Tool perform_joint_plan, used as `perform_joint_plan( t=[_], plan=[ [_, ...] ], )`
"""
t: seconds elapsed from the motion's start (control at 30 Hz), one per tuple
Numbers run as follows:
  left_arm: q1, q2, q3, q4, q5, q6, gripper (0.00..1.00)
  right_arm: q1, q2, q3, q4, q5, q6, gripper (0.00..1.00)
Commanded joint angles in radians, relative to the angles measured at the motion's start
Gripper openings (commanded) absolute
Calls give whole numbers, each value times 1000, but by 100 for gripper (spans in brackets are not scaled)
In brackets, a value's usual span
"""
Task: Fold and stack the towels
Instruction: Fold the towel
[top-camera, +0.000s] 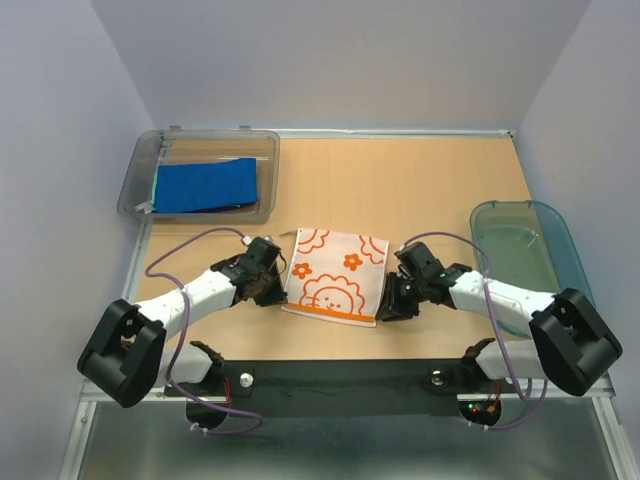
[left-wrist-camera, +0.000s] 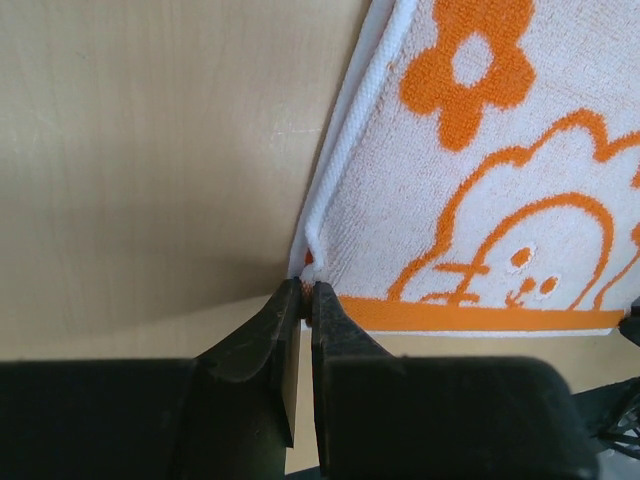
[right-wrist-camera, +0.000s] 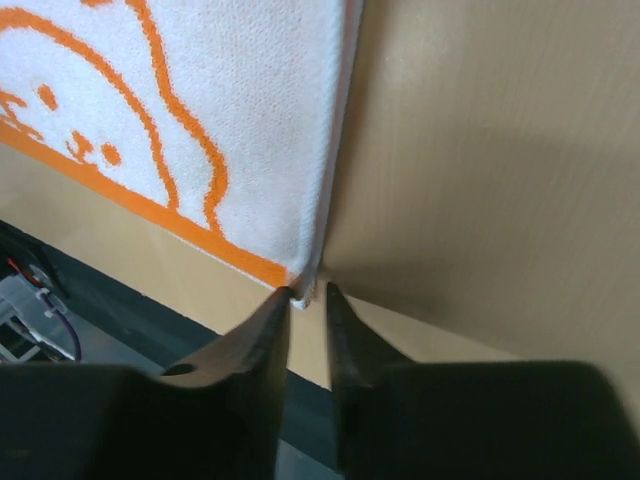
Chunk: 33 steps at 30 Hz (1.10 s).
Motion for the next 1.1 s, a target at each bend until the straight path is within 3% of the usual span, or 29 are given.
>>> perform_joint_plan(
  t=[0.0, 0.07, 0.2, 0.3, 0.47, 0.63, 0.8, 0.9, 1.07],
  plan=[
    [6, -106, 9, -115, -55, 10, 21, 8, -74, 27, -70, 37, -35, 35],
    [6, -165, 38, -159, -55, 10, 35, 8, -104, 91, -160, 96, -65, 41],
    [6, -247, 83, -204, -61, 8, 64, 8, -123, 197, -244, 185, -137, 43],
    [5, -253, 115, -222, -62, 17, 74, 10, -106, 249, -244, 200, -167, 42],
    [6, -192, 167, -151, -58, 43, 73, 12, -5, 299, -181, 165, -217, 38],
    [3, -37, 157, -34, 30, 63, 56, 13, 121, 287, -52, 151, -218, 37],
    [2, 40, 46, 89, 91, 21, 50, 13, 207, 262, -12, 240, -266, 37],
    [3, 38, -41, 153, 151, -35, 47, -8, 211, 230, -14, 297, -289, 34],
    [-27, -61, -127, 207, 175, -136, 43, -164, 150, 176, -15, 340, -319, 33]
  ],
)
